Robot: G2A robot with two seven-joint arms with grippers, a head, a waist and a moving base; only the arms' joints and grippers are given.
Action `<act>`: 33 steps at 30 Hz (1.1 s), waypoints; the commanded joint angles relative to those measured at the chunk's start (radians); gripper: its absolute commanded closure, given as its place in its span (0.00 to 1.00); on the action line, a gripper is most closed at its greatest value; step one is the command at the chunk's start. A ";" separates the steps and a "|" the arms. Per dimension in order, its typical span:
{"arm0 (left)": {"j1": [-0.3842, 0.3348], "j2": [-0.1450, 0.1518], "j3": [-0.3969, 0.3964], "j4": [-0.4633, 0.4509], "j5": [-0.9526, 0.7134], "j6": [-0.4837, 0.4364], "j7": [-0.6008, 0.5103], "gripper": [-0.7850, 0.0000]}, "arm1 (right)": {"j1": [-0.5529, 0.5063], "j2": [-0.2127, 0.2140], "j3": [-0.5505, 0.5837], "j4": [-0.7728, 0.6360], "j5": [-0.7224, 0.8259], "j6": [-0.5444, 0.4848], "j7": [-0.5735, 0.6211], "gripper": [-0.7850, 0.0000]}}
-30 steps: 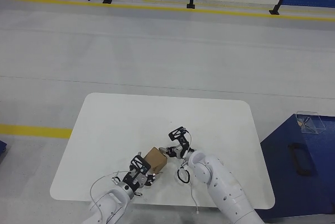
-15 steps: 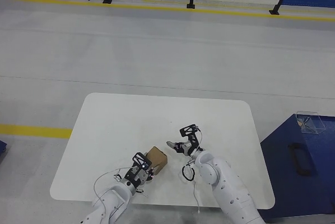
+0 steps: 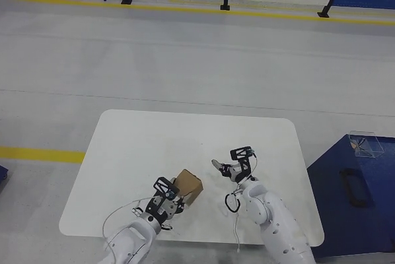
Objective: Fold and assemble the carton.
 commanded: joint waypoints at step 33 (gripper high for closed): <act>-0.156 -0.041 0.112 -0.306 0.021 0.228 -0.853 1.00 | -0.081 0.036 0.149 -0.072 0.034 -0.102 0.048 0.00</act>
